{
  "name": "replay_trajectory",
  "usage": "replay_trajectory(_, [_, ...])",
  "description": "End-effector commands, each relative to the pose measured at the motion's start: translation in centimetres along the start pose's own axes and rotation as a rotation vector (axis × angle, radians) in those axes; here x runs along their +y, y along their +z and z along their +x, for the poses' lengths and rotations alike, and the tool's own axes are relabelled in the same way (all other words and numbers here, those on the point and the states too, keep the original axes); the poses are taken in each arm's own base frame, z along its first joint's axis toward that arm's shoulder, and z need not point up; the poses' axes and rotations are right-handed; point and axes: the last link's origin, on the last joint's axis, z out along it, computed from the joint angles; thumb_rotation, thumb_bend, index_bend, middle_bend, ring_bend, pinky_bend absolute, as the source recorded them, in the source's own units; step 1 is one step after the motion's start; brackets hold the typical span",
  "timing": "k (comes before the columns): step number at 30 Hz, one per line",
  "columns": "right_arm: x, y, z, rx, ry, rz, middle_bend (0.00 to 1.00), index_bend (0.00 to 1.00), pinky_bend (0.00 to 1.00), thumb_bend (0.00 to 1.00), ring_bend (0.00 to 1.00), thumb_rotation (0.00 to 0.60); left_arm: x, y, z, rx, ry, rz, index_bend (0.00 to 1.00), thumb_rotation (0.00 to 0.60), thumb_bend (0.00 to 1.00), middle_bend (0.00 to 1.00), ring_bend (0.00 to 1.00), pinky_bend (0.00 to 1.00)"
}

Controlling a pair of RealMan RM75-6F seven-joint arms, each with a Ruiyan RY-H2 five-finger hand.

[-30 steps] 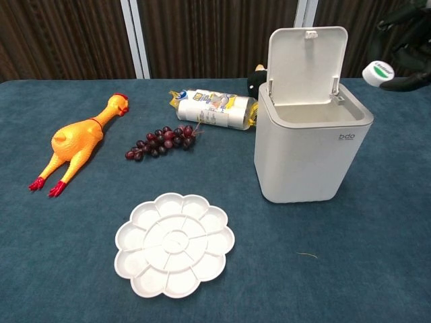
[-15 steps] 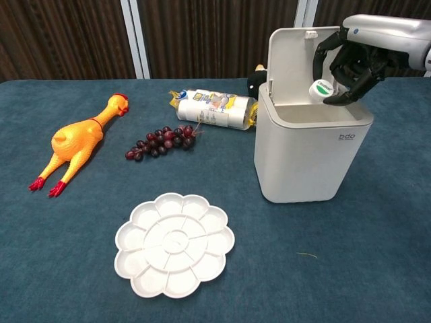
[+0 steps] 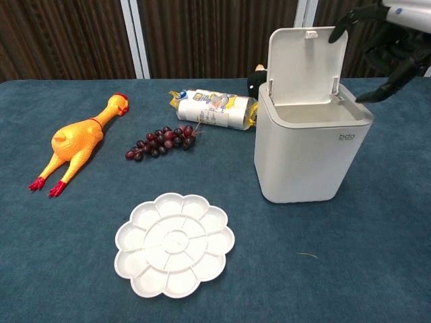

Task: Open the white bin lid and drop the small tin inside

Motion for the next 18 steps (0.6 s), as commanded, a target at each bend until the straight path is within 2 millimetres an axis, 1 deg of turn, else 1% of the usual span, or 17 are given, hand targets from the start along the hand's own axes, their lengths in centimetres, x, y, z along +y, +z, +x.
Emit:
replay_trajectory(1, [1.1, -5.2, 1.6, 0.133, -0.133, -0.054, 0.88, 0.51, 0.86, 0.04, 0.88, 0.6, 0.0, 0.0, 0.0, 0.003, -0.001, 0.002, 0.3, 0.6, 0.44, 0.33, 0.34, 0.43])
replay_trajectory(4, [2.4, -8.7, 2.4, 0.2, -0.197, -0.117, 0.85, 0.57, 0.83, 0.04, 0.82, 0.6, 0.0, 0.0, 0.1, 0.005, -0.004, 0.0, 0.3, 0.6, 0.44, 0.33, 0.34, 0.43])
replay_trajectory(6, [3.5, -11.1, 2.7, 0.213, -0.22, -0.166, 0.82, 0.58, 0.8, 0.04, 0.76, 0.6, 0.1, -0.1, 0.0, 0.004, -0.001, -0.002, 0.3, 0.6, 0.44, 0.33, 0.34, 0.43])
replay_trajectory(8, [4.4, -12.9, 2.7, 0.205, -0.217, -0.206, 0.78, 0.58, 0.76, 0.04, 0.71, 0.6, 0.1, -0.1, 0.0, 0.002, 0.001, -0.004, 0.3, 0.6, 0.44, 0.33, 0.34, 0.43])
replay_trajectory(9, [5.0, -14.0, 2.5, 0.194, -0.21, -0.231, 0.75, 0.58, 0.74, 0.04, 0.68, 0.6, 0.1, -0.1, 0.1, 0.003, -0.005, -0.002, 0.3, 0.6, 0.44, 0.33, 0.34, 0.43])
replay_trajectory(11, [6.0, -15.6, 2.0, 0.171, -0.2, -0.275, 0.7, 0.58, 0.69, 0.04, 0.62, 0.6, 0.1, -0.1, 0.2, 0.01, -0.016, 0.006, 0.31, 0.6, 0.44, 0.33, 0.34, 0.43])
replay_trajectory(15, [8.4, -17.7, 0.5, 0.144, -0.152, -0.381, 0.6, 0.55, 0.58, 0.04, 0.47, 0.6, 0.0, -0.2, 0.4, 0.027, -0.012, 0.017, 0.31, 0.6, 0.44, 0.33, 0.34, 0.43])
replay_trajectory(16, [9.0, -18.0, 0.0, 0.135, -0.135, -0.413, 0.56, 0.52, 0.52, 0.05, 0.42, 0.6, 0.0, -0.2, 0.4, 0.027, -0.006, 0.015, 0.31, 0.6, 0.44, 0.33, 0.34, 0.43])
replay_trajectory(17, [9.4, -18.0, -0.4, 0.128, -0.123, -0.433, 0.54, 0.51, 0.48, 0.05, 0.39, 0.6, 0.1, -0.2, 0.4, 0.026, 0.0, 0.013, 0.31, 0.6, 0.44, 0.33, 0.34, 0.43])
replay_trajectory(18, [10.2, -18.1, -1.0, 0.106, -0.109, -0.465, 0.49, 0.47, 0.4, 0.05, 0.34, 0.6, 0.1, -0.2, 0.3, 0.025, 0.008, 0.011, 0.31, 0.6, 0.44, 0.33, 0.34, 0.43])
